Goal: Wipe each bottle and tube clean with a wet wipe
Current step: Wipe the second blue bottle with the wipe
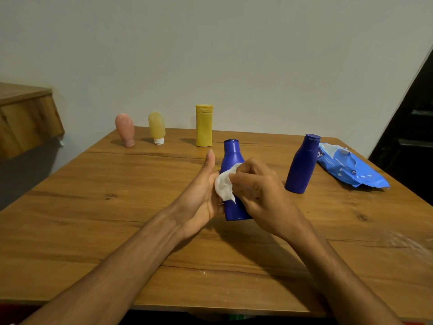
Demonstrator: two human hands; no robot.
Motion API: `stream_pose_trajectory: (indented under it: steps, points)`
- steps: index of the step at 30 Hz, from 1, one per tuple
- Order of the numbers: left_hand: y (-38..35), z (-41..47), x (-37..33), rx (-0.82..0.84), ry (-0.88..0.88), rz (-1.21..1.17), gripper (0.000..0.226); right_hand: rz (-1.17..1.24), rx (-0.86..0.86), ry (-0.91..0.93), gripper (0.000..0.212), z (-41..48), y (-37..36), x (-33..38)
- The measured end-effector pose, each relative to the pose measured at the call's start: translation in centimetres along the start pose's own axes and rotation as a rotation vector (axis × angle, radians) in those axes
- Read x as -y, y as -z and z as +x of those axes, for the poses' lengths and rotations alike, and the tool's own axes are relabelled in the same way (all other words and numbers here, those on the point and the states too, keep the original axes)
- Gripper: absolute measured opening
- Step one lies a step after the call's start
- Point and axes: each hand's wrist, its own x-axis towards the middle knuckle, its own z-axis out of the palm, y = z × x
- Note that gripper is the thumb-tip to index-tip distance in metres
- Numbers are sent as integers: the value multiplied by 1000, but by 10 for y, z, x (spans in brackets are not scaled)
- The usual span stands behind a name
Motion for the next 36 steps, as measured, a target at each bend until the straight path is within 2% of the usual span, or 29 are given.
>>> stream_pose_trajectory:
  steps: [3,6,10,14,17,20,23,26,28,33,36]
  points:
    - [3,1,0,-27,-2,-72,73,8,59,9,17,1,4,0]
    - [2,0,-2,-98,-36,-103,57,-8,130,6,12,2,9,2]
    - [0,-1,-5,-231,-68,-120,47,47,159,-120,14,4,17,1]
    - [1,-1,-11,-296,-116,-216,34,83,-134,-254,13,5,19,-7]
    - [3,-1,-14,-292,-131,-296,43,209,-367,-407,13,7,19,-10]
    - [4,0,-14,-296,-122,-310,43,357,-414,-448,12,8,18,-9]
    - [4,2,-13,-345,-117,-299,46,435,-387,-390,17,7,16,1]
    - [5,2,-13,-382,-108,-221,32,443,-348,-300,19,5,12,11]
    - [4,2,-13,-406,-86,-213,31,409,-328,-238,17,4,7,13]
    - [2,1,-13,-414,-50,-247,40,249,-343,-124,15,0,-7,6]
    - [2,0,-13,-409,-26,-289,56,147,-357,4,15,-2,-14,6]
